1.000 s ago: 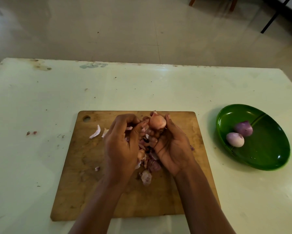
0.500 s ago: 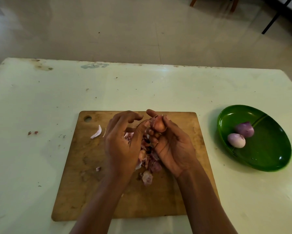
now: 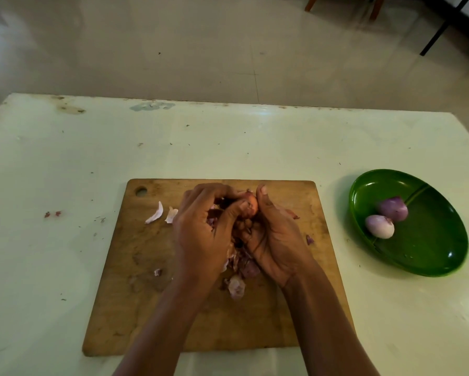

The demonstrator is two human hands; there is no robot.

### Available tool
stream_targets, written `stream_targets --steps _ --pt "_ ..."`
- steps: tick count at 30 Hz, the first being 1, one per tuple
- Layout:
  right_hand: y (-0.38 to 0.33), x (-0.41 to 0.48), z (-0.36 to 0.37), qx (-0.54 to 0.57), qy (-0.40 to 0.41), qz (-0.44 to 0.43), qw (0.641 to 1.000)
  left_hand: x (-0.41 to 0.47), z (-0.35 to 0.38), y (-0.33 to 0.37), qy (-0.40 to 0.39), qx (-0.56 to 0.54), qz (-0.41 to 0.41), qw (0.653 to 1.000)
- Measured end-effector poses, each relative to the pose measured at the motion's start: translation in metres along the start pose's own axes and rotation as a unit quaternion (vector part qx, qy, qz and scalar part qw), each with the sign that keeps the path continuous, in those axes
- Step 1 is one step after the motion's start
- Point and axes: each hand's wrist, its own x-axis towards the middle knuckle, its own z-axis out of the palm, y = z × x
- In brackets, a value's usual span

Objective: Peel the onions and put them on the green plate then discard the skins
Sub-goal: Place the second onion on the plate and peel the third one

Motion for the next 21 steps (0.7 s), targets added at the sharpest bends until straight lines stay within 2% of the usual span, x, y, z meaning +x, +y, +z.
stream_targets --steps 5,11,21 --pt "0.0001 0.0016 -0.0017 -0.021 0.027 0.003 0.999 -0.0012 -0.0004 -0.0038 0.009 0.03 0.005 0.999" --pt "-0.0001 0.0017 0.0013 0.023 0.034 -0.005 0.999 -0.0018 0.0009 -0.0041 0.025 0.02 0.002 0.999" --pt "-0.0016 -0.0019 0.0029 0.019 -0.044 -0.012 0.999 -0.0016 -0.002 -0.0048 0.051 0.031 0.018 0.998"
